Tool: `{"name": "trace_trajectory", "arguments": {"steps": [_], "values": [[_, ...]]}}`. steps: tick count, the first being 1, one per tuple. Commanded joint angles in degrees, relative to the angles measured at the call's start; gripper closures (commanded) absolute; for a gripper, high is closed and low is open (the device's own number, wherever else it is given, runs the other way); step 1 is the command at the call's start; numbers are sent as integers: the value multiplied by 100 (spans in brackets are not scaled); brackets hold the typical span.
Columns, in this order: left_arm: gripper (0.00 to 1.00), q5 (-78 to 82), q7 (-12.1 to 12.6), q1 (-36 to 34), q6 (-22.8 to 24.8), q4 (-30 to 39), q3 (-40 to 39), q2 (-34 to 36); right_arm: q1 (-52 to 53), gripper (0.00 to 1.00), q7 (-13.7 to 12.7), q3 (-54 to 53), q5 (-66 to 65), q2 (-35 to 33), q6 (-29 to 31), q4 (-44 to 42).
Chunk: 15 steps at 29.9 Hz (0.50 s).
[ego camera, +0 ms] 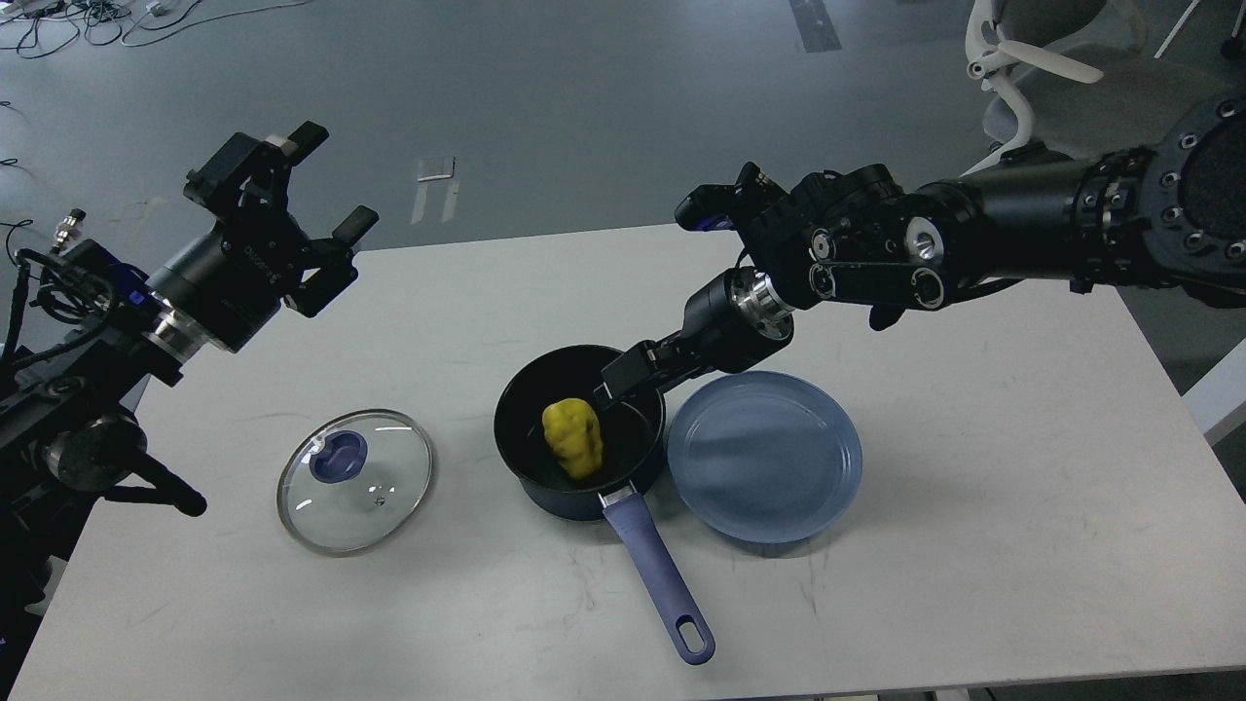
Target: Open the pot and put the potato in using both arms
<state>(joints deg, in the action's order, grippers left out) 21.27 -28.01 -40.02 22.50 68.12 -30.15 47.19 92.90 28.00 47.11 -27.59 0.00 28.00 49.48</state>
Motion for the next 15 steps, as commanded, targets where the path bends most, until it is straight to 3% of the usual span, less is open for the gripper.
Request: {"name": "trace_trajectory", "arguments": {"steps": [1,10,15], "values": [[2,0,1,-6,0,0,0,1,17,6,0,-17,0,0,0,-26],[2,9,1,3,0,0,0,-17,0,5,0,-745,87,0,0,-228],[2,9,1,3,0,-9,0,-69,-421,5,0,-1396,403,-799,0,-245]]}}
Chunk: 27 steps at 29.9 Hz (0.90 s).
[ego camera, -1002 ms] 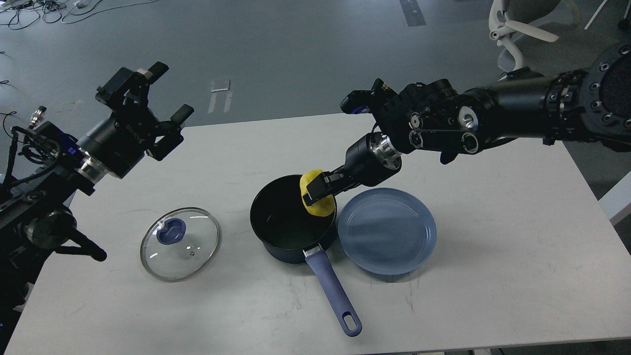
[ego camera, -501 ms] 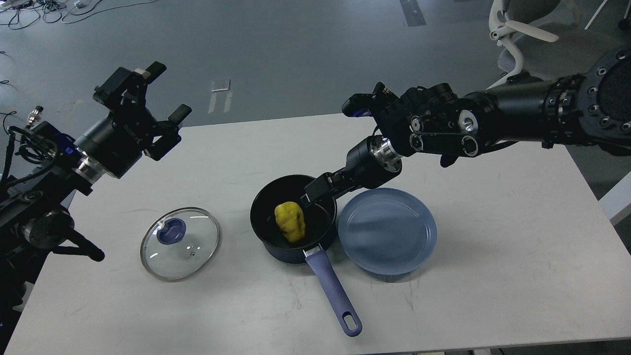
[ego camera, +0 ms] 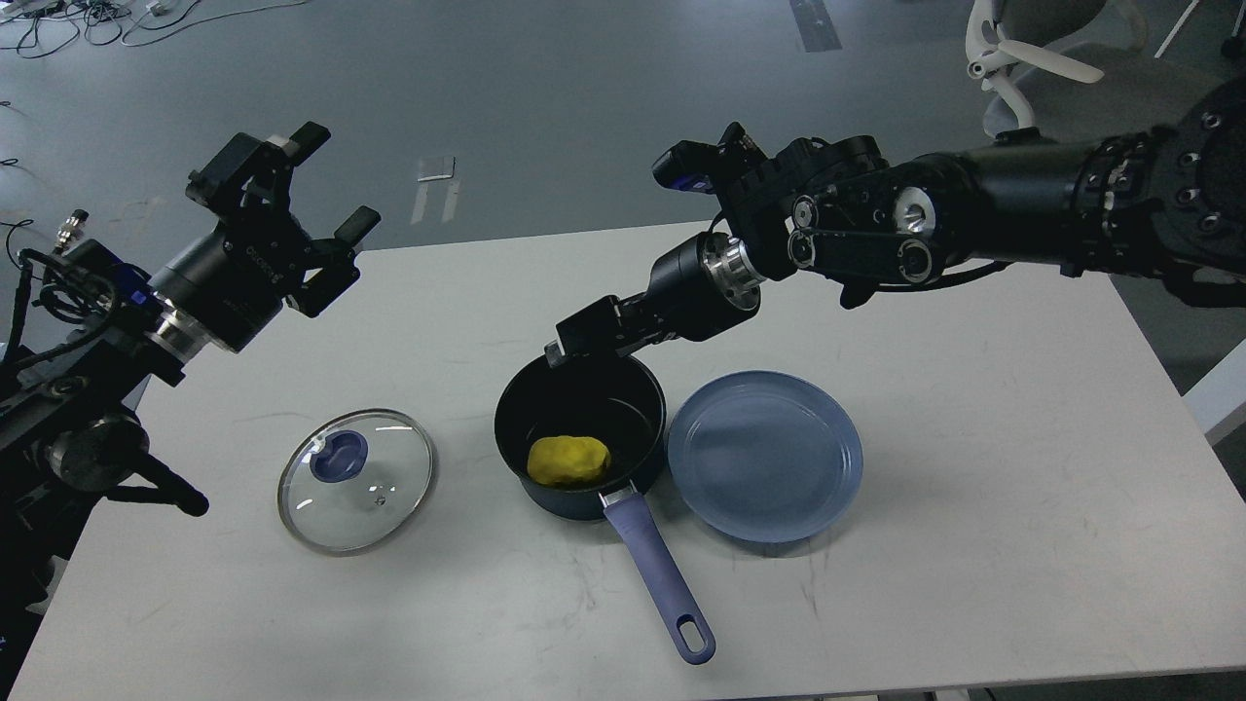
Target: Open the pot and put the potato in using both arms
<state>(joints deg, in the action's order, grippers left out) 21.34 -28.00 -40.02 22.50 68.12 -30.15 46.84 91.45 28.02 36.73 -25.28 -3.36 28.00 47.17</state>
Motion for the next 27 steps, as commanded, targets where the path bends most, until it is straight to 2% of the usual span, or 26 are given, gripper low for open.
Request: {"name": "trace_trajectory", "arguments": {"steps": [1,4,5,9,16,21,27], "values": [[2,-7,0,3,0,-18,0,-52,-451,5,-2,-604,268,-760,0,-32],[2,-59,0,3,-9,-53,0,-140,-1030,5,-2,-1402,558,-1428,0,-76],[2,-59,0,3,-9,-53,0,-140,-1032,5,-2,-1406,559,-1431,0,-77],[2,-77,0,56,-9,-106,9,-245,-2119,5,-2,-2869,1164,-2045,0,-356],[2,-95,0,135,-9,-395,0,-544,-3851,5,-2,-5068,2192,-2099,-49,-867],[2,-296,0,249,-9,-615,0,-825,-4626,2,-2,-5580,2396,-2037,-32,-885],[2,-358,0,433,-9,-826,-105,-1116,-5031,0,-2,-5721,2405,-2028,0,-815]]}}
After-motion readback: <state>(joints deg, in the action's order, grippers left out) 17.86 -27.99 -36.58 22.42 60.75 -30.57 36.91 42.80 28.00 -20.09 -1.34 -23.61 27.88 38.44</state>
